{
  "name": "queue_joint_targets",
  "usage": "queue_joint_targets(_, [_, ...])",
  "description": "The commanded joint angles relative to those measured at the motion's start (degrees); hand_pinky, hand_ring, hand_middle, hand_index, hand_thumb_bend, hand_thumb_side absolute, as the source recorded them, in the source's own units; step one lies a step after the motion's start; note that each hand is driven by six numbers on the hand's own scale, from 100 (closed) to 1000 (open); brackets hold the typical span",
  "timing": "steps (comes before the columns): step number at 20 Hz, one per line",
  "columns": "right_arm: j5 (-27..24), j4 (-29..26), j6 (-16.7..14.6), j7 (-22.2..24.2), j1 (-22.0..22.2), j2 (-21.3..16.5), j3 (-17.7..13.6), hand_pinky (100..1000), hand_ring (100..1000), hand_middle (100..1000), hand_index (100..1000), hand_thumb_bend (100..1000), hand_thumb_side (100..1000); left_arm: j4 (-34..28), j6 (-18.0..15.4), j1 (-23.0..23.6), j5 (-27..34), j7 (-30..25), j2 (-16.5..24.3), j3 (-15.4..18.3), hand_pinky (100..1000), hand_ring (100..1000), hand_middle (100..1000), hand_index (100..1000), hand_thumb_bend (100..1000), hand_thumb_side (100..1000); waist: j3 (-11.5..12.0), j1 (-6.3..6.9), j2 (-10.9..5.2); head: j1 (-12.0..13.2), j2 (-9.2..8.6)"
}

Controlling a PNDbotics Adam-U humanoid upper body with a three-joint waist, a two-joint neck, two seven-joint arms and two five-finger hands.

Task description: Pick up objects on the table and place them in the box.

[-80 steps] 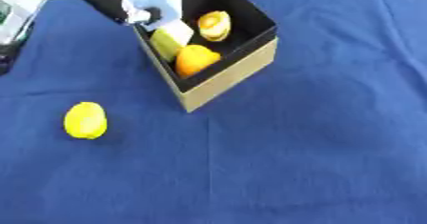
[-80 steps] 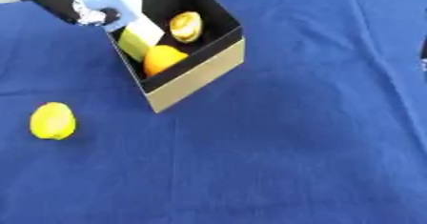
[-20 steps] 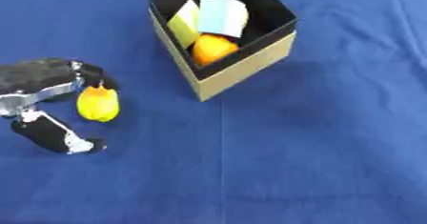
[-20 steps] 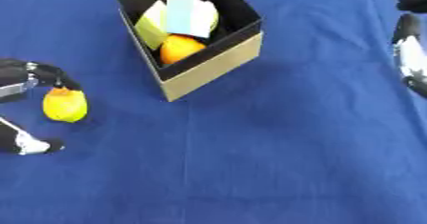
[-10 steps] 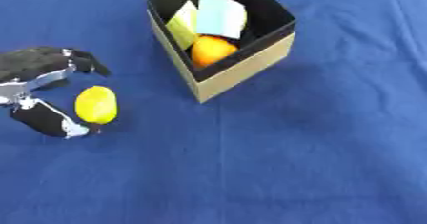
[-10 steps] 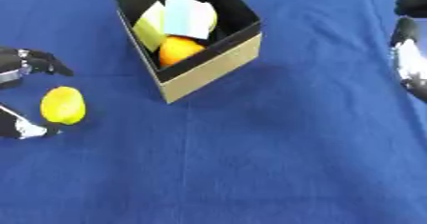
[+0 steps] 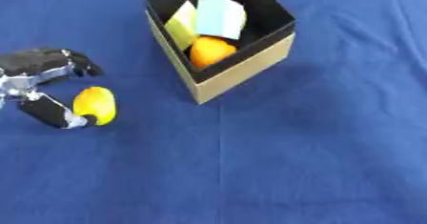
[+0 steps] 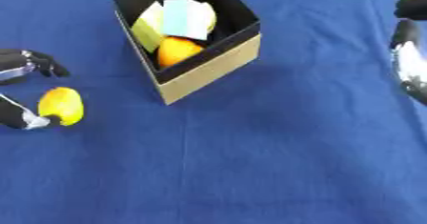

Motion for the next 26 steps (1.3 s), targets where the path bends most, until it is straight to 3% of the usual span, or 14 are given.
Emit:
queue_joint_targets(1, [0.2,-0.8,0.1,-0.3,-0.4,-0.6,-0.5,767,714,670,734,100,418,1.6,-1.1,-1.2,0.7,0.1,0.5,-0.2,820,778,754,873,461,298,-0.1,-0.1,-0.81,0.1,-0.92])
queue_joint_targets(7, [0.1,-0.8,0.1,-0.6,-0.5,-0.4,-0.5,767,713,668,734,100,419,3.2,-2.8,-1.5,0.0,0.5,-0.2,-0.9,782,711,662,787,387,250,-0.1,-0.1,-0.65,0.1,-0.98])
queue_joint_targets(14, [-0.1,-0.8,-0.1,-1.0,-0.5,-0.4,-0.8,768,711,665,734,100,418,2.7,-4.5,-1.2,-2.1,0.4,-0.3,-1.0,742,654,590,717,201,222,-0.2,-0.27,-0.85,0.2,-0.78])
queue_joint_targets(21, [0.2,-0.8,-0.1,-1.6,0.2,-0.6,-1.2,769,709,664,734,100,421,-10.4,-2.5,0.2,2.5,0.3,2.5,3.1,747,666,606,737,135,223,-0.1,-0.16,-1.17,-0.3,-0.49])
queue_joint_targets(26, [0.3,-0.8,-0.1,-1.7,0.3,-1.2,-1.2,770,709,665,735,100,419,-16.3,0.1,-5.7,6.1,-0.2,1.8,5.4,743,660,600,737,107,220,-0.1,0.23,-1.69,-0.5,-0.2])
